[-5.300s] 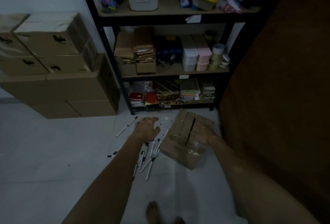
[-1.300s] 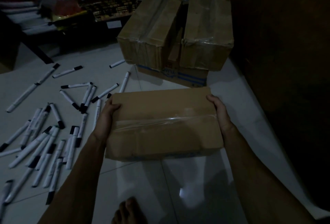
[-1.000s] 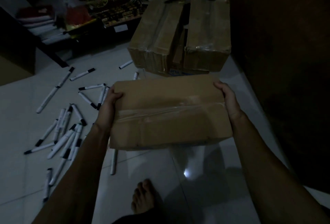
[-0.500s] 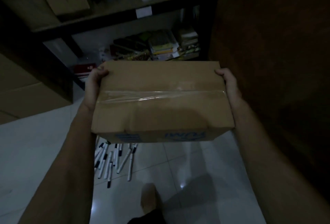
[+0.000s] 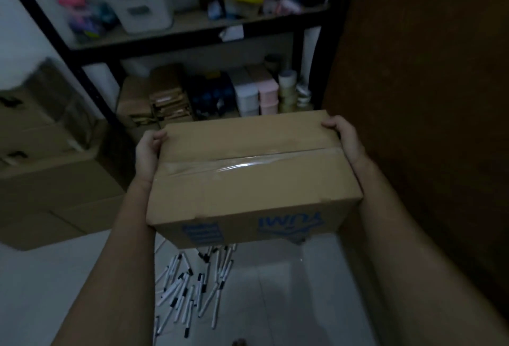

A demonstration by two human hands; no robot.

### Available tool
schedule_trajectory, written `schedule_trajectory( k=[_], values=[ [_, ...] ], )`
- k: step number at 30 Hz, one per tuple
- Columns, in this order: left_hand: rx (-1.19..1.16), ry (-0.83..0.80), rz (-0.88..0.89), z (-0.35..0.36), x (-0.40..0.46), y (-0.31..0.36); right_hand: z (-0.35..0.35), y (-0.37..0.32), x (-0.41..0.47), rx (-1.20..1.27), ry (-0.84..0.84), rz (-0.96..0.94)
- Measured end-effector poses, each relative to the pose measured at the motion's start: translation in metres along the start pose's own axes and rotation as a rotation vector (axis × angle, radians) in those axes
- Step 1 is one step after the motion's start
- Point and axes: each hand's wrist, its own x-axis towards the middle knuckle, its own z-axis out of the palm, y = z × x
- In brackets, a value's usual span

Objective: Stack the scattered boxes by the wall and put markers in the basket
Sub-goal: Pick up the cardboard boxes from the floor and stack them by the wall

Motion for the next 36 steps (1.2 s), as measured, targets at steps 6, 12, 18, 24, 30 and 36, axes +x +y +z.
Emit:
schedule_trajectory(
  k=[6,12,18,24,30,36],
  values=[
    [0.018,-0.013,0.110,0.014,-0.023,0.099,0.031,-0.093,-0.036,-0.014,-0.039,-0.043],
    [0.024,0.054,0.201,0.014,-0.047,0.201,0.080,-0.168,-0.069,-0.077,-0.119,-0.079],
    [0.099,0.127,0.293,-0.009,-0.056,0.258,0.138,-0.208,-0.082,-0.042,-0.176,-0.132],
    [-0.033,0.176,0.261,-0.074,-0.060,0.297,0.219,-0.207,-0.092,-0.065,-0.224,-0.148],
    [-0.049,0.190,0.216,-0.172,-0.047,0.341,0.318,-0.167,-0.097,-0.017,-0.298,-0.104],
    [-0.049,0.254,0.265,-0.274,-0.024,0.374,0.422,-0.125,-0.106,-0.017,-0.367,-0.031]
  ],
)
